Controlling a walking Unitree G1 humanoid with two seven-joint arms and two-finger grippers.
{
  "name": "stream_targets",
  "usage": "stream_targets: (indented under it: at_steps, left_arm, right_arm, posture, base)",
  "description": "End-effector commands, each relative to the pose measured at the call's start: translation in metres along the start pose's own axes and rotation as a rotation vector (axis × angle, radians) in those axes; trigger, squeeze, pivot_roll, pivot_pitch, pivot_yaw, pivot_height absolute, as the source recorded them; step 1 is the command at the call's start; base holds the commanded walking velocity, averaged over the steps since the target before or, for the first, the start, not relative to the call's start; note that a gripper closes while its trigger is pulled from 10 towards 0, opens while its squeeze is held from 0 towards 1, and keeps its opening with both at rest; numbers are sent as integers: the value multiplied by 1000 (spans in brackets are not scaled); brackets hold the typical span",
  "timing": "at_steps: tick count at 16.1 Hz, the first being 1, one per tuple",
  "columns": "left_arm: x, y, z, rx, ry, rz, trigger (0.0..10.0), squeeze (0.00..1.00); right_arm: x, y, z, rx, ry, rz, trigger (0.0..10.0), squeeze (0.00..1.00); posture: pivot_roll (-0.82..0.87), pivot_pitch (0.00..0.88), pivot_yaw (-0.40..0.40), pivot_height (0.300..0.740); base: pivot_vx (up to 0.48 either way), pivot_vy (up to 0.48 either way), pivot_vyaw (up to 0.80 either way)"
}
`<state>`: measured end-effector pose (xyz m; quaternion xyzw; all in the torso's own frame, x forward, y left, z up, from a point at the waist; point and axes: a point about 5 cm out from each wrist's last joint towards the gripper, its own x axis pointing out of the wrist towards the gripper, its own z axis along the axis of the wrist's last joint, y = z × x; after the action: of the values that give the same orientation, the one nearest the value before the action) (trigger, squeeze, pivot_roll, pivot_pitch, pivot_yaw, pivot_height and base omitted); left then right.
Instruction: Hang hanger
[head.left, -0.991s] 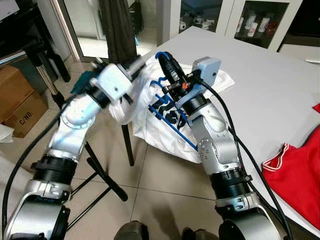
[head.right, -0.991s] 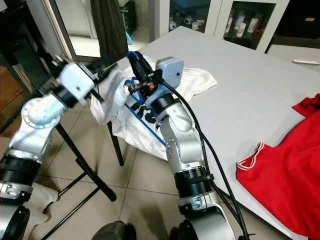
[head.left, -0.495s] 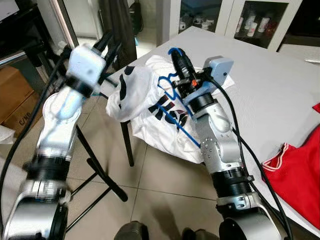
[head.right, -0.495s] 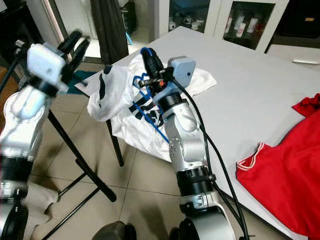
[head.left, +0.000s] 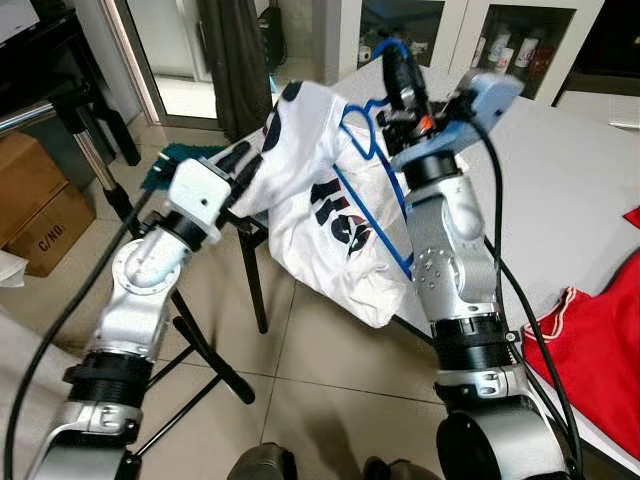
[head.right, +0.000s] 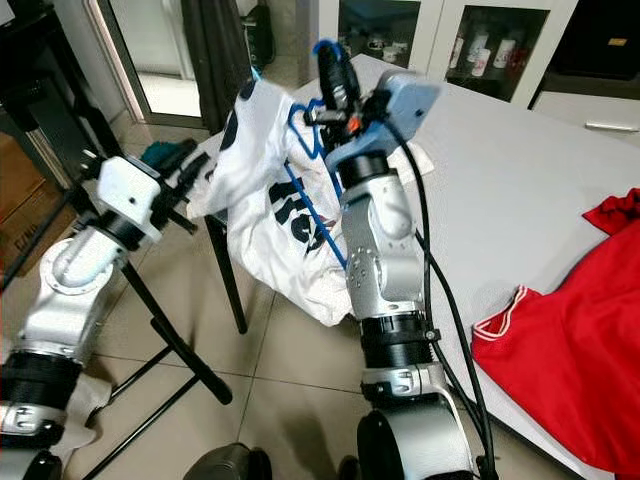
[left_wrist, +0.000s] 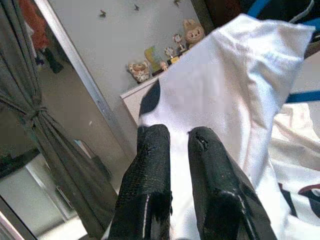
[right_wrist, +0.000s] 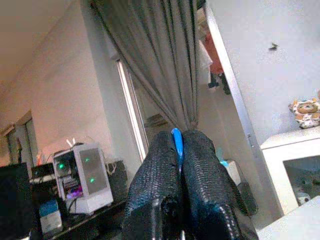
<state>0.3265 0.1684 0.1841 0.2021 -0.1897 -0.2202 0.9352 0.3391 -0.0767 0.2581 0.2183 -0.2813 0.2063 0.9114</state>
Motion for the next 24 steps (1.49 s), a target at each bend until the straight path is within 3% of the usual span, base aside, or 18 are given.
stream_targets:
  at_steps: [1,2,3,4,5,9,13,16,21,22,24]
  left_arm:
    - [8,-3,5,-19,-35,-4,10000,0]
    - [13,-4,8,-52,-63,10,10000,31]
    - [14,-4,8,-65,-69,18,10000,212]
    - [17,-3,8,-71,-69,24,10000,204]
    - [22,-2,7,-78,-67,34,10000,0]
    - [27,2,7,-90,-81,48,10000,0]
    - [40,-15,1,-124,-48,-91,10000,0]
    - [51,-15,4,-126,-86,-66,10000,0]
    - [58,-13,7,-94,-112,-89,10000,0]
    - [58,-15,6,-104,-111,-110,0,0]
    - [57,-19,4,-116,-106,-141,0,0]
  right_arm:
    - [11,11,16,20,-65,34,10000,0]
    - [11,13,17,24,-67,39,10000,0]
    - [11,14,17,26,-66,41,10000,0]
    - [11,15,16,30,-63,45,10000,0]
    - [10,18,15,42,-53,59,10000,0]
    - [8,24,15,56,-36,94,10000,0]
    - [9,29,18,79,-39,116,10000,0]
    - [9,35,20,97,-33,139,10000,0]
    - [5,43,20,124,-17,172,10000,0]
    - [5,44,20,126,-15,178,10000,0]
    - [4,45,21,126,-12,181,10000,0]
  posture:
    - [2,0,38,740]
    - [1,0,38,740]
    - [1,0,38,740]
    - [0,0,38,740]
    - [-1,0,40,740]
    - [3,0,40,740]
    - [5,0,42,740]
    - [5,0,43,740]
    - [1,0,46,740]
    - [0,0,47,740]
    - [1,0,48,740]
  base:
    - [0,0,0]
    - [0,0,0]
    - [0,0,0]
    - [0,0,0]
    - [0,0,0]
    - [0,0,0]
    - [0,0,0]
    - [0,0,0]
    - [0,0,0]
    - [0,0,0]
    - [0,0,0]
